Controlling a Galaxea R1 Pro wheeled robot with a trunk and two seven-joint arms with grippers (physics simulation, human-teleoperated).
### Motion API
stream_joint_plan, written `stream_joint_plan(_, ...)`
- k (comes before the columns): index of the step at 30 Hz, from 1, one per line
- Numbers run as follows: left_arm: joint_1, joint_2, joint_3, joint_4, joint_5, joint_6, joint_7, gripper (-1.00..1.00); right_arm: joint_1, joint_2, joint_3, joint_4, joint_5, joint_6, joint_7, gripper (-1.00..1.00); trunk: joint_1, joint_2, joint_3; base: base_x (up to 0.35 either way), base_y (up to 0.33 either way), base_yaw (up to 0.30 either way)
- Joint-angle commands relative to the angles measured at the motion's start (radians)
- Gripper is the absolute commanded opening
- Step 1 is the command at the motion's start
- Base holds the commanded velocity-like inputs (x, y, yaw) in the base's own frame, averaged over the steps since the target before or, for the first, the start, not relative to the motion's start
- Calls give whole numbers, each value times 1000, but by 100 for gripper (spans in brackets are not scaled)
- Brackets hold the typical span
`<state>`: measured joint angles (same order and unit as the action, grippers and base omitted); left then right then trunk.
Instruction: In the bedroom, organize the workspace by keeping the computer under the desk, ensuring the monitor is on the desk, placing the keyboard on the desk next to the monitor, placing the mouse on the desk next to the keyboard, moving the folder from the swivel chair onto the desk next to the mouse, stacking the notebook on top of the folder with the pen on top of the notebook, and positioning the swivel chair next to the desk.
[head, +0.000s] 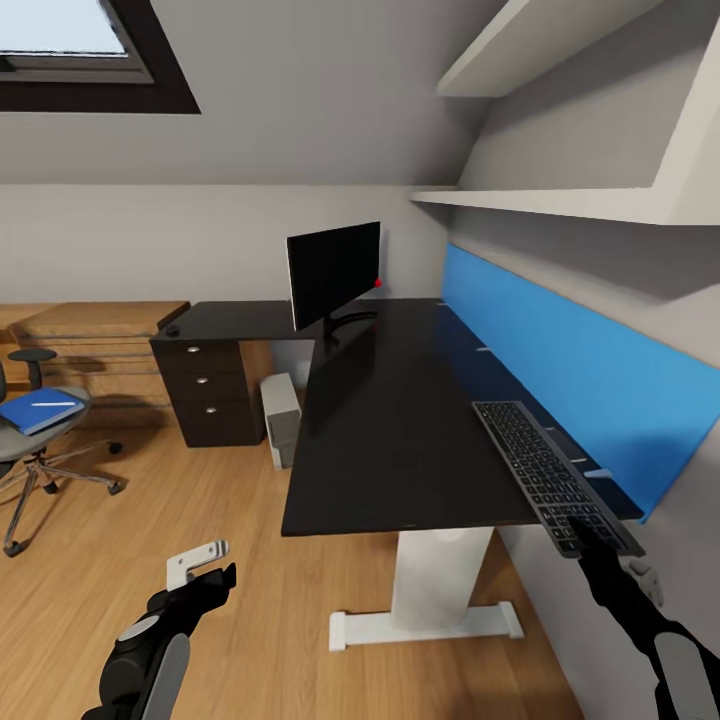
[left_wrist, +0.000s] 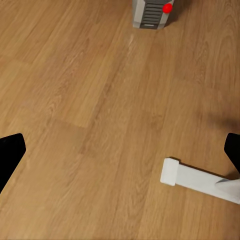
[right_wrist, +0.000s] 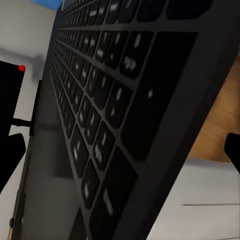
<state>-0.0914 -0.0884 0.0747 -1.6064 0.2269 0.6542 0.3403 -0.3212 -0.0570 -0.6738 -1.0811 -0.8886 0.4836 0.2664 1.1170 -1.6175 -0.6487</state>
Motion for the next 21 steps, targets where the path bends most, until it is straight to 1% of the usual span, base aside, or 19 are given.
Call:
stream_joint_plan(1,-1,-1,1,-1,11,3,8,100,-1,0,-3,0,-4,7,2,100,0,0,-1,22,0,0)
stream_joint_plan(21,-1,-1,0,-1,11,4,8,100,-1,-1,-4,0,-6,8,2,100,0,0,-1,3,0,0)
